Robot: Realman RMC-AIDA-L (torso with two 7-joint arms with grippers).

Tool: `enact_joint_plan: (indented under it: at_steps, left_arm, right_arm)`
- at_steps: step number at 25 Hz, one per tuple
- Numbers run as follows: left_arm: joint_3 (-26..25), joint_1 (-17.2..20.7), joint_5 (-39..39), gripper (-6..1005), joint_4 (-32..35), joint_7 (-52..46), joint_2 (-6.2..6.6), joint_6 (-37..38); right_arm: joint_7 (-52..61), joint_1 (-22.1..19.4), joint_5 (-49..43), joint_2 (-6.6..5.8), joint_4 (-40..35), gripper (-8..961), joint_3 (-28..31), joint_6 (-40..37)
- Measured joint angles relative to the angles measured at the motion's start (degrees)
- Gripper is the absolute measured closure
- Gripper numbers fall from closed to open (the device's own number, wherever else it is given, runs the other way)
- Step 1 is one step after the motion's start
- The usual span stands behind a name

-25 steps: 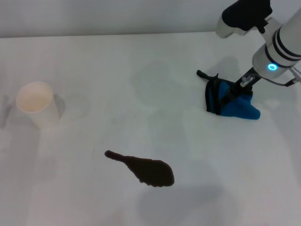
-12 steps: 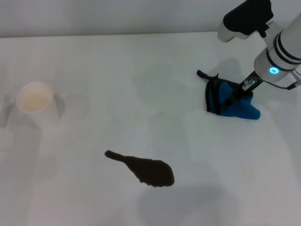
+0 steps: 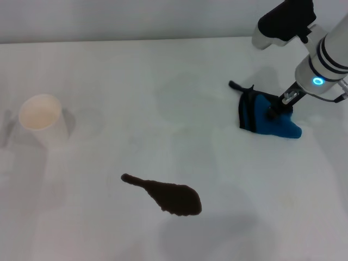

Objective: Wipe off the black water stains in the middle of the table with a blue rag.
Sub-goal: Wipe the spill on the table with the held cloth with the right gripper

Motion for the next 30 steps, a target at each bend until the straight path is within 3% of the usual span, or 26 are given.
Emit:
enact_joint_plan:
  at_steps: [5, 23, 30]
  left_arm:
    - [0.00, 0.04, 0.00, 124, 0.00, 0.00, 0.00, 0.00]
    - [0.00, 0.26, 0.00, 124, 0.00, 0.00, 0.00, 0.00]
    - [0.00, 0.07, 0.00, 124, 0.00, 0.00, 0.00, 0.00]
  right_arm:
    - [0.41, 0.00, -0.62, 0.13, 0.49, 817, -0.99, 0.02]
    - [-0.95, -0.06, -0.11, 0.09, 0.36, 846, -1.06, 0.31]
    - [-6.53, -0.40, 6.44, 0.05, 0.06, 865, -0.91, 3.20]
